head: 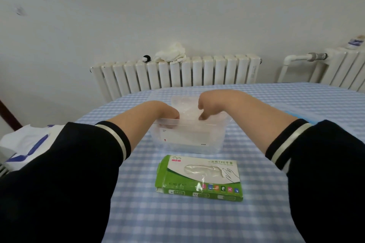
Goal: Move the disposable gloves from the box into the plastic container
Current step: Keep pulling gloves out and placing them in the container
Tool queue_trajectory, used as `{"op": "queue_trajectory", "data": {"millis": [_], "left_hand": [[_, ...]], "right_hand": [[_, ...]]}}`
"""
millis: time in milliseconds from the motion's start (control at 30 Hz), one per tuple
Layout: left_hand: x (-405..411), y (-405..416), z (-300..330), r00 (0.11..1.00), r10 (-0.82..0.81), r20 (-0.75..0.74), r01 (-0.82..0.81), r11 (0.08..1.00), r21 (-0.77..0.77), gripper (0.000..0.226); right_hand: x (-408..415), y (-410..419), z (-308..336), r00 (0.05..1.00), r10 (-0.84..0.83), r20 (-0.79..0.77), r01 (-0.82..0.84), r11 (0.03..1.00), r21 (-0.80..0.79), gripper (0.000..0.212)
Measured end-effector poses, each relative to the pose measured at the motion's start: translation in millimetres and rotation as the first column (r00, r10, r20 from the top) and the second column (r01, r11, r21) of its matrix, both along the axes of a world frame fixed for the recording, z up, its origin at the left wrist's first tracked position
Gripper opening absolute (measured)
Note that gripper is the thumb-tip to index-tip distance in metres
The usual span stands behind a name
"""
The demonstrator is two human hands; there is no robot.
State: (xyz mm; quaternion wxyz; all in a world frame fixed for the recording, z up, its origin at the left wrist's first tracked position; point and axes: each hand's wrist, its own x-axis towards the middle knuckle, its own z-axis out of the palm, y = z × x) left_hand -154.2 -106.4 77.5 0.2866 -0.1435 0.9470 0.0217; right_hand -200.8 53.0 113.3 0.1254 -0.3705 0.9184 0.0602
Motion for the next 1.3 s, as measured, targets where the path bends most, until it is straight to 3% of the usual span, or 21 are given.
{"op": "queue_trajectory", "data": {"millis": [133, 300, 434, 500, 600, 667, 734, 834, 901, 1034, 1101, 1168, 1301], "left_hand": [[0.2, -0.8, 1.8, 0.989, -0.144, -0.016, 0.144, 0.989, -0.041, 0.014], [3.1, -2.4, 13.6, 0.973, -0.206, -0.104, 0.202, 0.978, -0.047, 0.014], [12.1, -4.5, 34.3, 0.947, -0.069, -0.313, 0.094, 0.994, 0.064, 0.017], [21.8, -5.9, 43.5, 0.879, -0.035, -0.475, 0.068, 0.996, 0.052, 0.018], [43.4, 2.2, 43.1, 0.647, -0.048, -0.761, 0.086, 0.996, 0.011, 0.016], [61.3, 17.6, 36.4, 0.533, 0.03, -0.845, 0.179, 0.973, 0.147, 0.013], [78.6, 33.6, 28.9, 0.504, 0.156, -0.85, 0.307, 0.887, 0.344, 0.011], [98.5, 45.1, 17.0, 0.589, 0.282, -0.757, 0.373, 0.736, 0.565, 0.008], [105.1, 44.1, 4.3, 0.712, 0.209, -0.671, 0.333, 0.741, 0.584, 0.006], [112.2, 37.5, -20.7, 0.877, -0.036, -0.479, 0.253, 0.882, 0.397, 0.028], [115.3, 38.5, -28.1, 0.904, -0.143, -0.403, 0.271, 0.92, 0.283, 0.057], [117.1, 42.0, -35.3, 0.917, -0.207, -0.341, 0.309, 0.909, 0.28, 0.081], [119.4, 50.7, -54.5, 0.921, -0.277, -0.273, 0.34, 0.915, 0.219, 0.099]], "right_hand": [[-4.9, 19.0, 20.1, 0.998, -0.018, -0.059, 0.011, 0.994, -0.105, 0.03], [-5.2, 42.8, 16.1, 0.988, -0.084, -0.13, 0.037, 0.945, -0.324, 0.024], [1.5, 50.5, 3.6, 0.991, -0.071, -0.113, 0.025, 0.929, -0.369, 0.024], [4.0, 53.8, 0.2, 0.991, -0.068, -0.116, 0.015, 0.912, -0.409, 0.023], [13.3, 60.1, -0.7, 0.994, -0.056, -0.094, -0.004, 0.841, -0.541, 0.017], [27.7, 62.7, -1.5, 0.999, 0.036, -0.024, -0.043, 0.767, -0.641, 0.011], [45.0, 63.1, -6.9, 0.981, 0.18, 0.073, -0.079, 0.716, -0.694, 0.005], [65.1, 62.3, -21.8, 0.946, 0.294, 0.137, -0.142, 0.755, -0.641, 0.003], [73.3, 62.8, -32.6, 0.949, 0.314, 0.028, -0.253, 0.811, -0.528, 0.003], [85.9, 62.4, -59.4, 0.927, 0.375, -0.031, -0.365, 0.875, -0.318, 0.016], [85.5, 62.3, -75.4, 0.924, 0.381, -0.031, -0.375, 0.886, -0.273, 0.023], [82.7, 63.3, -85.8, 0.93, 0.366, 0.026, -0.343, 0.893, -0.29, 0.03], [75.6, 65.7, -99.2, 0.916, 0.365, 0.167, -0.301, 0.9, -0.315, 0.041]]}}
